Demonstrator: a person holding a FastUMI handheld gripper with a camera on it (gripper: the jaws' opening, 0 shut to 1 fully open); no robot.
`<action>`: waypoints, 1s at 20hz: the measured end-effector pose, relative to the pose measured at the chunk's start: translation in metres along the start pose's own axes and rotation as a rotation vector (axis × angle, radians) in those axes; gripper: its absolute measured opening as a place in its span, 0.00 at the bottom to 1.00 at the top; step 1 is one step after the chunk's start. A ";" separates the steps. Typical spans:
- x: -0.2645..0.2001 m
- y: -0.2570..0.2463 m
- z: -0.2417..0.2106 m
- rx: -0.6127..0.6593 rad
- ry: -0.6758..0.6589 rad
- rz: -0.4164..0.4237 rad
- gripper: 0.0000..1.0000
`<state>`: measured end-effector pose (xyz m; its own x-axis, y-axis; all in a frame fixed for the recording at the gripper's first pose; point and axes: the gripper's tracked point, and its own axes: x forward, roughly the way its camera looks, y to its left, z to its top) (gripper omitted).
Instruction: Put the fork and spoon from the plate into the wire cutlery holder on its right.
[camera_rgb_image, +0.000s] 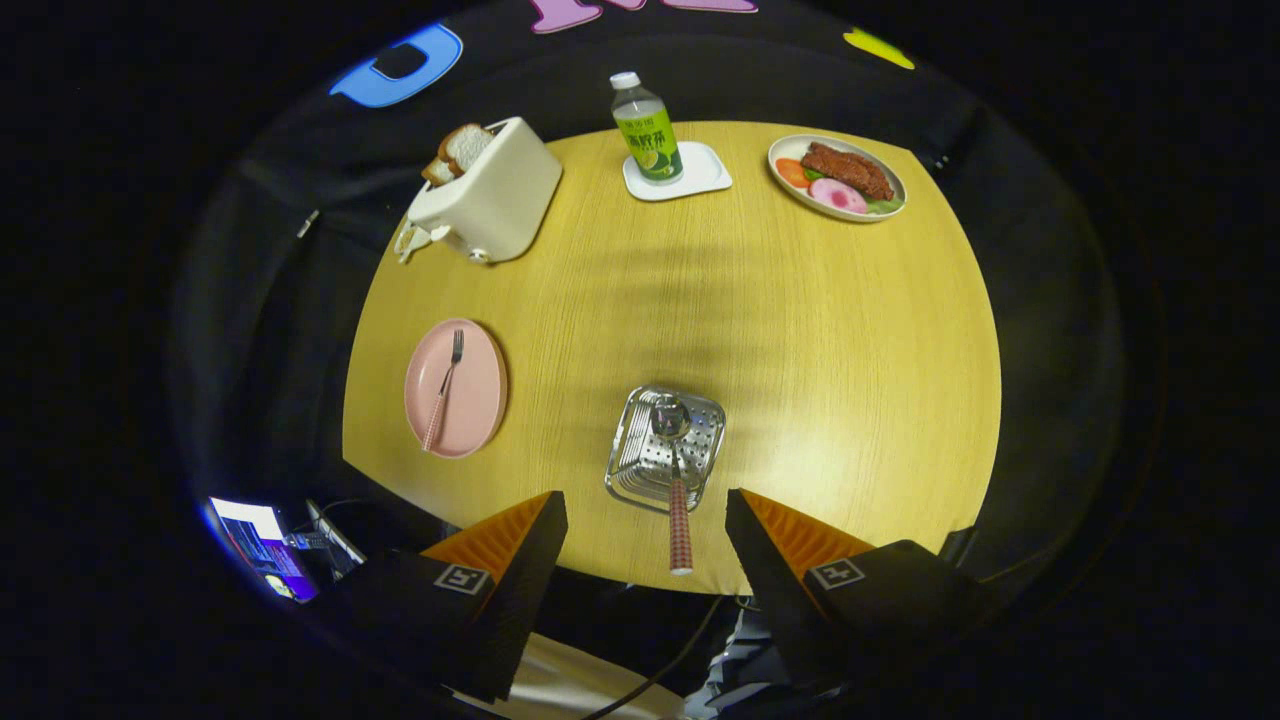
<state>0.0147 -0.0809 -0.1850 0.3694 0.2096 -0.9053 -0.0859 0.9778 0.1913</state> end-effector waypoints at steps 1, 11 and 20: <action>-0.003 0.005 0.000 -0.001 -0.038 -0.002 0.99; -0.019 0.094 0.000 -0.098 -0.215 0.060 0.99; 0.021 0.221 0.013 -0.209 -0.190 0.211 0.99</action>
<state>0.0151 0.1401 -0.1564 0.4871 0.4233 -0.7639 -0.3587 0.8945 0.2669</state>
